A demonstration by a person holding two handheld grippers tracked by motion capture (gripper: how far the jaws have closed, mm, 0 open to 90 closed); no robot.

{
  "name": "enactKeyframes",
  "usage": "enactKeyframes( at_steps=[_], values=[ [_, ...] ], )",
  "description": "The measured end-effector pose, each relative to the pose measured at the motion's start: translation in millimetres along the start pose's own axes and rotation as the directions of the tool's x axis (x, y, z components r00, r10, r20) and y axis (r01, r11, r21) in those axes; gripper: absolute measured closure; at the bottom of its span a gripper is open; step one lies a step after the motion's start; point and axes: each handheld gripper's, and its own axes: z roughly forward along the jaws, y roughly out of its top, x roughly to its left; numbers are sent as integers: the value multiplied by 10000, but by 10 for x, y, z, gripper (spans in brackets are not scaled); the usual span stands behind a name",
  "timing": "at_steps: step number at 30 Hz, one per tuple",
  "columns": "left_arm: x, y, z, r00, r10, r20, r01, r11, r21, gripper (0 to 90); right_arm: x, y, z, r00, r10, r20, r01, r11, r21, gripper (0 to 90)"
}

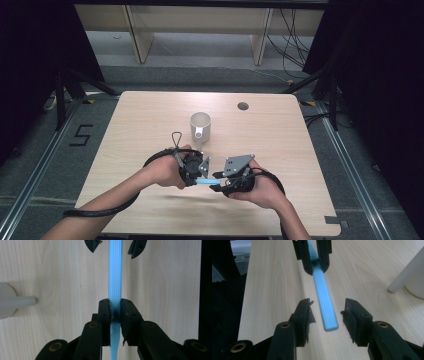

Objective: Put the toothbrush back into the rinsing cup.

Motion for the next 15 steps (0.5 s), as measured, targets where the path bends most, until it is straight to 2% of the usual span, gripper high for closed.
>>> enactKeyframes(
  at_steps=[3,5,6,8,9,10,11,15],
  values=[
    [-4,13,4,10000,44,29,-44,10000,-26,785,-9,5,9,9998,-220,-13,220,9997,-59,591],
    [-2,18,5,10000,72,49,-72,10000,-36,784,2,-4,22,10000,1,-99,-1,10000,1,607],
    [0,18,5,10000,73,46,-73,10000,-44,784,-9,-5,26,9998,-211,-64,211,9998,-25,612],
    [1,18,4,10000,60,42,-59,10000,-32,784,1,-10,32,9999,11,-154,-10,10000,11,628],
    [2,18,3,10000,64,37,-64,10000,-49,784,1,-10,33,9999,-1,-148,1,10000,-7,637],
    [2,19,1,10000,70,50,-70,10000,-59,784,-11,-7,36,9997,-214,-122,213,9997,-97,647],
    [1,21,0,10000,72,58,-72,10000,-67,784,-2,-8,32,9999,-11,-168,10,10000,-60,651],
    [-7,33,-5,9999,96,90,-95,9999,-109,784,-12,3,39,9997,-246,-94,245,9996,-132,676]
  ],
)
